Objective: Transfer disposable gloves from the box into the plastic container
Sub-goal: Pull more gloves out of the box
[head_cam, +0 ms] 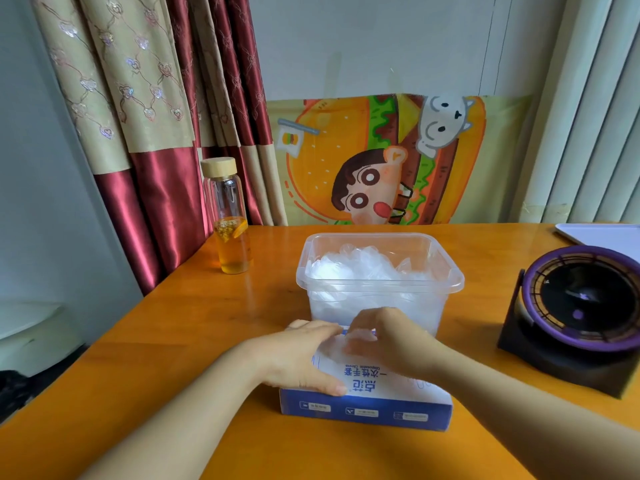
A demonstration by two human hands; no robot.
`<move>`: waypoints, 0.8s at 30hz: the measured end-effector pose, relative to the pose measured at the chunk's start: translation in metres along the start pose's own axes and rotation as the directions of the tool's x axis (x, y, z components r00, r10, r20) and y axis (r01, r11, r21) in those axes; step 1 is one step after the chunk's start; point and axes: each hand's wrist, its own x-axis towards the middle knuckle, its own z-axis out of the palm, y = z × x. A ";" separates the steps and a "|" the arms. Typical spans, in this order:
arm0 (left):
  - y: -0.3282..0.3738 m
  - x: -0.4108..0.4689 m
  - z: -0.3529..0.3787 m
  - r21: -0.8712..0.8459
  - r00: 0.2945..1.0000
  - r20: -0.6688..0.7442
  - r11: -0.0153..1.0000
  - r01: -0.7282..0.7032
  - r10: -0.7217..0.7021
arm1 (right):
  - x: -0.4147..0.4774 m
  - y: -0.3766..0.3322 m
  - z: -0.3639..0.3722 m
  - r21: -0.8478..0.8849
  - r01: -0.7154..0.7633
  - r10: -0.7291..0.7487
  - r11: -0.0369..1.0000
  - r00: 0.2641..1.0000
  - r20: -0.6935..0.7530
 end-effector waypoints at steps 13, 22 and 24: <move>0.008 -0.004 -0.003 0.011 0.999 0.028 1.000 0.027 -0.027 | -0.010 -0.015 -0.033 0.573 0.122 0.189 0.810 0.872 -0.452; 0.017 -0.027 -0.036 -0.308 0.964 -0.255 0.951 -0.011 -0.071 | 0.000 -0.021 -0.090 0.876 -0.006 0.282 0.482 0.948 -0.149; 0.023 -0.033 -0.055 -0.462 0.927 -0.371 0.876 -0.135 -0.053 | 0.001 -0.019 -0.093 0.913 -0.079 0.269 0.400 0.962 -0.035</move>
